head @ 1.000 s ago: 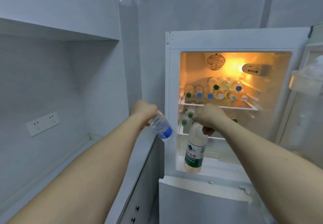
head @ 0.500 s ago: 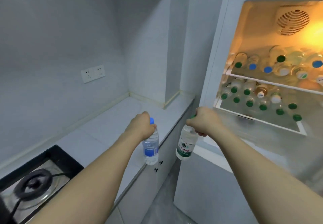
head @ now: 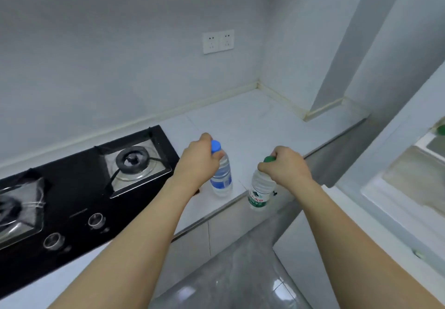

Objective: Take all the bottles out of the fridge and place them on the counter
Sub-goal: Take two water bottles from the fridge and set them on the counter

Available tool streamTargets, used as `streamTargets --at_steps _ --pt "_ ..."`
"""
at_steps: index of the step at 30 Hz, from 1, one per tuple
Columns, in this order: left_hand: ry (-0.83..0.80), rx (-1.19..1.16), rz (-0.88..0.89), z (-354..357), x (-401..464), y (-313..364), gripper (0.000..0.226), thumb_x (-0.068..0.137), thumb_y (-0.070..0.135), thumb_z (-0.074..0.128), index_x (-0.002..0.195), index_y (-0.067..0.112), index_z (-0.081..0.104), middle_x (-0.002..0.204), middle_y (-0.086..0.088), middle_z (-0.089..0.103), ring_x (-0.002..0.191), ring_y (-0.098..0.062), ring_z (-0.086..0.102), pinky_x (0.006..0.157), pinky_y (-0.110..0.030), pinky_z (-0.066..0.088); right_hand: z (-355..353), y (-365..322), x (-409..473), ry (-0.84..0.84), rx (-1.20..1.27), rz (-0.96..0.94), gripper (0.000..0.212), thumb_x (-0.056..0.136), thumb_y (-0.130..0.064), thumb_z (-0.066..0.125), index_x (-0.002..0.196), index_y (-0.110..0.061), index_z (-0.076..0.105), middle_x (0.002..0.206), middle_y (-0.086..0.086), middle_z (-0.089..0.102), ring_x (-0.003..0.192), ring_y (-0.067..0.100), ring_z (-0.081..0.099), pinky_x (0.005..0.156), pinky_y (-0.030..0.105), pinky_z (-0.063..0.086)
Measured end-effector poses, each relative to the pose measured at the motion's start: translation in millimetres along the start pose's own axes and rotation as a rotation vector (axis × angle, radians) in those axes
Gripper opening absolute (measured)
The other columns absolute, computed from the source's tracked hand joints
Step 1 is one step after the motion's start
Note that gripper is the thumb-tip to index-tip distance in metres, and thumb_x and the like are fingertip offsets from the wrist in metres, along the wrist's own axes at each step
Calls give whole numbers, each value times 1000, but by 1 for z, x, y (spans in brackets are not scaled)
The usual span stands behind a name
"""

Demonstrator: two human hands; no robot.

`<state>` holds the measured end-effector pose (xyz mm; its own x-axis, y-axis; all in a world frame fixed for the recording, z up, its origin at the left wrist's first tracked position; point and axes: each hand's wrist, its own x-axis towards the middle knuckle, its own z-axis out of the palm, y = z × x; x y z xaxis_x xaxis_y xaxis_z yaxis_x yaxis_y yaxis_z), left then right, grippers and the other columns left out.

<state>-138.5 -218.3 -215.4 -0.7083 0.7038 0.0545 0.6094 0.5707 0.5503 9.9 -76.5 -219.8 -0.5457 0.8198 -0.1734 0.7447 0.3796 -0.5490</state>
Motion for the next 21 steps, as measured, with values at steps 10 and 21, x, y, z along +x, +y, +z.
streamTargets --at_steps 10,21 --pt "131 22 -232 -75 -49 -98 25 94 27 53 113 12 48 95 -9 60 83 -28 60 71 -38 52 86 -108 -11 -189 27 -267 22 70 -29 66 79 -13 54 76 11 66 71 31 66 63 36 55" --pt "289 53 -444 -182 -162 -231 25 94 28 55 112 13 48 94 -10 61 81 -29 60 71 -41 53 180 -256 -112 -293 -31 -555 20 68 -30 67 74 -18 52 76 4 62 67 26 63 58 33 53"
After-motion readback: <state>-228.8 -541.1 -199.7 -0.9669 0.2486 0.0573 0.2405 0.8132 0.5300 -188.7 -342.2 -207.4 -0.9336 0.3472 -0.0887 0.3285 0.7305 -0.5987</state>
